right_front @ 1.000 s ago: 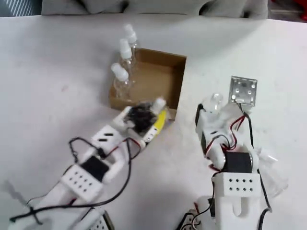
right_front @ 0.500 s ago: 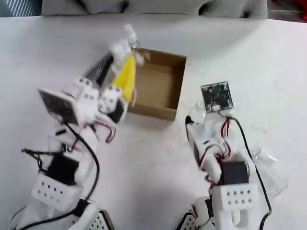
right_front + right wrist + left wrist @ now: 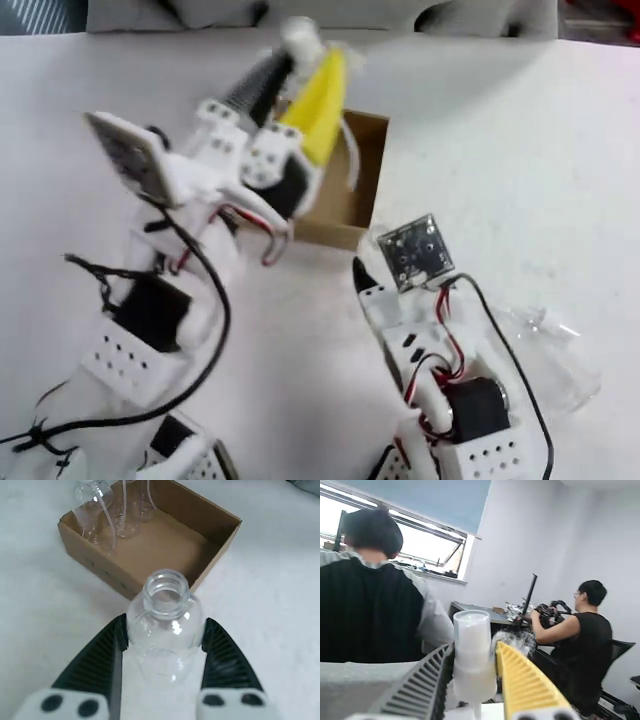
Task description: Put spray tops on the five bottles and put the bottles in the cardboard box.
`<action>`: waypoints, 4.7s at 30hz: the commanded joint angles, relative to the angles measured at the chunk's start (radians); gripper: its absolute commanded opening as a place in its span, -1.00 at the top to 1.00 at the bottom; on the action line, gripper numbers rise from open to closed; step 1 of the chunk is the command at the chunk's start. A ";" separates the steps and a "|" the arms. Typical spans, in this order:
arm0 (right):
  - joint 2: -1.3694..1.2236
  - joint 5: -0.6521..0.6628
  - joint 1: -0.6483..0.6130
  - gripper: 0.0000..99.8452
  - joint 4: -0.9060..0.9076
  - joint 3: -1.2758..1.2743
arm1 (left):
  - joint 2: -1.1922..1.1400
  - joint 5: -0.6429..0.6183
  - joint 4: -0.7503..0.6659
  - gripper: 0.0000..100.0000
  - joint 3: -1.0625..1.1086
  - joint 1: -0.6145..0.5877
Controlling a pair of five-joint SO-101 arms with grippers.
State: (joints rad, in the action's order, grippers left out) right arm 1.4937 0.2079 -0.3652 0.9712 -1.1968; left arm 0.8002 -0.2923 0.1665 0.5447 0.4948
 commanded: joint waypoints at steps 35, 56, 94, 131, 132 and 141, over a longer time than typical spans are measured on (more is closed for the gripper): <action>-0.039 -0.068 -0.059 0.92 -0.042 -0.008 | 0.234 -0.121 -0.166 0.95 0.397 -0.041; -0.047 -0.063 -0.101 0.92 -0.058 -0.020 | 0.236 -0.255 -0.160 0.95 0.365 -0.104; -0.041 -0.063 -0.097 0.92 -0.056 -0.020 | 0.236 -0.172 -0.157 0.95 0.583 0.101; -0.045 -0.060 -0.093 0.92 -0.059 -0.020 | 0.236 0.032 -0.152 0.40 0.681 0.119; -0.047 -0.060 -0.093 0.92 -0.061 -0.020 | 0.236 0.032 -0.150 0.40 0.681 0.114; -0.048 -0.060 -0.091 0.92 -0.064 -0.020 | 0.444 0.032 -0.021 0.40 0.677 0.104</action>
State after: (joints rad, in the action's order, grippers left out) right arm 1.4538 0.1496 -0.4618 0.9344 -1.2306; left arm 1.1147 -0.2693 0.0591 1.2336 0.6130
